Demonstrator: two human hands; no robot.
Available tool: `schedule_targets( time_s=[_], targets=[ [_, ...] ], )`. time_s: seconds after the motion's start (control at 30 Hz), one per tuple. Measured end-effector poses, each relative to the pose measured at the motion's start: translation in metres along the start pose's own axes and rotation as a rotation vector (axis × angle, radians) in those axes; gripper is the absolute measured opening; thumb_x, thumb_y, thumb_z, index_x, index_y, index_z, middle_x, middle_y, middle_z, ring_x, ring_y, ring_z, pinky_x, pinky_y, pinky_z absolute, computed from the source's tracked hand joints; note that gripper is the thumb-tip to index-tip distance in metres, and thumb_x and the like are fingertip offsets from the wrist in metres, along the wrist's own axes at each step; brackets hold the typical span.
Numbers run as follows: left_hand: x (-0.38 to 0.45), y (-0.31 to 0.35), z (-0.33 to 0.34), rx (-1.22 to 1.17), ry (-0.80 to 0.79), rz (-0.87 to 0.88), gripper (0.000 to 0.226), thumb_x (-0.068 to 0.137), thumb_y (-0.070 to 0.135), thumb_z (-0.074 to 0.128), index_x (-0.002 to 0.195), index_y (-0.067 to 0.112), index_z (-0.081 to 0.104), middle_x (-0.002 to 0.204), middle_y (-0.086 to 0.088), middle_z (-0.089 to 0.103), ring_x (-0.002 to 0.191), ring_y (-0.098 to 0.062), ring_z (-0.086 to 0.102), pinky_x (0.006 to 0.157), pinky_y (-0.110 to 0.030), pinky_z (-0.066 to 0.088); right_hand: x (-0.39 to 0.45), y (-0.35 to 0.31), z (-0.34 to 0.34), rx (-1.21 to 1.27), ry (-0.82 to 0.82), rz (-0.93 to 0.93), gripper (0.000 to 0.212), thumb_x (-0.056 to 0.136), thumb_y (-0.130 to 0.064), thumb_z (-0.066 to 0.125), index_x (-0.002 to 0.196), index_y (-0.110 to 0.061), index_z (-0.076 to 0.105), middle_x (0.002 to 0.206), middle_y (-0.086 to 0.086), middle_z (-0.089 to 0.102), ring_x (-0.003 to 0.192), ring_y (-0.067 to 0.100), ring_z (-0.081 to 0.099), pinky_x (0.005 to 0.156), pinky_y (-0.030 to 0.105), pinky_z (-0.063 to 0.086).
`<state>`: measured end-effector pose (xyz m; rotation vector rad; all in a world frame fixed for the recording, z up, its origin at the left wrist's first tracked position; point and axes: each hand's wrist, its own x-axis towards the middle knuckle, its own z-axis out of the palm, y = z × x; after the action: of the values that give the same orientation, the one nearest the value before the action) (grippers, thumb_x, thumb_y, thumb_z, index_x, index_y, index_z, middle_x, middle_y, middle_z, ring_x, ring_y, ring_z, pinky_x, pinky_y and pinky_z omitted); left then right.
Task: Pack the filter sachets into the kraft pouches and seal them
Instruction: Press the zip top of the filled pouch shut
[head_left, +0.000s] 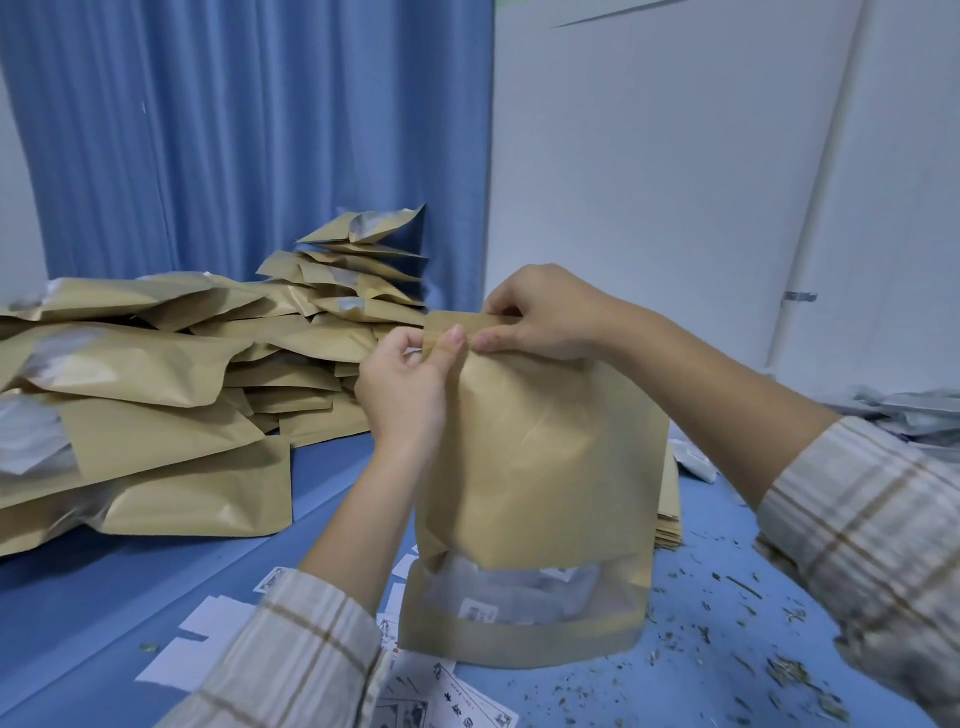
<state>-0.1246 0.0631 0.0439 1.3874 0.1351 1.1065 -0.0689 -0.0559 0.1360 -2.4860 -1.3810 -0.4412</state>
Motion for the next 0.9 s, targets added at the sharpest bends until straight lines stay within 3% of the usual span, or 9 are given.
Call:
schedule_targets(
  time_s=[0.1, 0.23, 0.3, 0.37, 0.43, 0.53, 0.63, 0.77, 0.9],
  targets=[
    [-0.001, -0.002, -0.002, 0.034, -0.075, 0.001, 0.034, 0.085, 0.028, 0.069, 0.064, 0.009, 0.050, 0.045, 0.013, 0.034, 0.049, -0.009, 0.030, 0.051, -0.024, 0.025, -0.001, -0.001, 0.005, -0.051, -0.006, -0.022, 0.028, 0.089, -0.035, 0.059, 0.064, -0.028, 0.049, 0.063, -0.010, 0.048, 0.063, 0.008, 0.044, 0.055, 0.016, 0.033],
    [-0.003, -0.002, -0.002, 0.059, -0.116, -0.007, 0.038, 0.089, 0.028, 0.064, 0.060, 0.022, 0.040, 0.039, 0.021, 0.043, 0.042, 0.004, 0.043, 0.044, -0.009, 0.029, -0.003, -0.002, 0.007, -0.030, -0.012, -0.035, 0.019, 0.088, -0.036, 0.061, 0.092, -0.019, 0.068, 0.081, -0.007, 0.057, 0.079, 0.012, 0.051, 0.068, 0.026, 0.038],
    [-0.001, -0.001, -0.001, 0.008, -0.158, -0.069, 0.025, 0.092, 0.038, 0.057, 0.084, 0.014, 0.055, 0.073, 0.016, 0.064, 0.073, 0.000, 0.059, 0.067, -0.015, 0.045, -0.002, -0.002, 0.006, -0.060, -0.023, -0.043, 0.023, 0.087, -0.034, 0.062, 0.068, -0.020, 0.058, 0.065, -0.005, 0.051, 0.065, 0.013, 0.046, 0.062, 0.029, 0.033],
    [-0.002, 0.002, 0.001, -0.041, -0.193, -0.148, 0.039, 0.093, 0.041, 0.052, 0.116, 0.010, 0.053, 0.115, -0.007, 0.063, 0.109, -0.021, 0.058, 0.097, -0.040, 0.046, -0.001, -0.004, 0.006, -0.060, 0.027, -0.006, 0.038, 0.083, -0.030, 0.066, 0.051, -0.023, 0.046, 0.051, -0.006, 0.043, 0.055, 0.010, 0.040, 0.059, 0.030, 0.033],
    [-0.004, 0.005, 0.001, -0.047, -0.220, -0.161, 0.042, 0.095, 0.038, 0.051, 0.125, 0.008, 0.049, 0.124, -0.015, 0.059, 0.116, -0.029, 0.055, 0.103, -0.049, 0.041, -0.002, -0.003, 0.007, 0.019, 0.081, 0.039, 0.037, 0.079, -0.031, 0.066, 0.047, -0.025, 0.049, 0.047, -0.007, 0.044, 0.054, 0.009, 0.041, 0.056, 0.029, 0.035],
    [-0.004, 0.001, 0.001, 0.013, -0.212, -0.103, 0.033, 0.097, 0.028, 0.052, 0.109, -0.003, 0.055, 0.107, -0.025, 0.063, 0.098, -0.031, 0.060, 0.094, -0.052, 0.044, -0.005, -0.002, 0.006, 0.013, 0.012, 0.027, 0.026, 0.080, -0.039, 0.066, 0.059, -0.027, 0.056, 0.056, -0.009, 0.051, 0.059, 0.007, 0.047, 0.058, 0.029, 0.039],
    [-0.005, 0.000, -0.001, 0.116, -0.191, 0.021, 0.038, 0.096, 0.026, 0.052, 0.084, -0.010, 0.047, 0.073, -0.017, 0.049, 0.068, -0.024, 0.040, 0.063, -0.040, 0.037, -0.006, 0.002, 0.005, -0.038, 0.033, -0.014, 0.027, 0.078, -0.043, 0.070, 0.064, -0.027, 0.053, 0.059, -0.011, 0.050, 0.062, 0.009, 0.047, 0.061, 0.030, 0.039],
    [-0.006, 0.000, -0.007, 0.182, -0.112, 0.124, 0.040, 0.096, 0.026, 0.052, 0.078, -0.007, 0.040, 0.065, -0.010, 0.036, 0.063, -0.019, 0.029, 0.059, -0.031, 0.024, -0.009, 0.010, 0.006, -0.039, 0.085, -0.015, 0.049, 0.072, -0.058, 0.067, 0.076, -0.009, 0.064, 0.067, 0.004, 0.061, 0.070, 0.020, 0.053, 0.065, 0.035, 0.043],
    [-0.004, 0.001, -0.009, 0.178, -0.101, 0.136, 0.039, 0.096, 0.027, 0.053, 0.068, 0.006, 0.034, 0.059, -0.003, 0.028, 0.056, -0.013, 0.023, 0.052, -0.027, 0.021, -0.011, 0.015, 0.011, -0.133, 0.148, -0.107, 0.045, 0.080, -0.057, 0.059, 0.078, -0.012, 0.062, 0.072, 0.004, 0.064, 0.077, 0.024, 0.058, 0.070, 0.036, 0.046]
  ],
)
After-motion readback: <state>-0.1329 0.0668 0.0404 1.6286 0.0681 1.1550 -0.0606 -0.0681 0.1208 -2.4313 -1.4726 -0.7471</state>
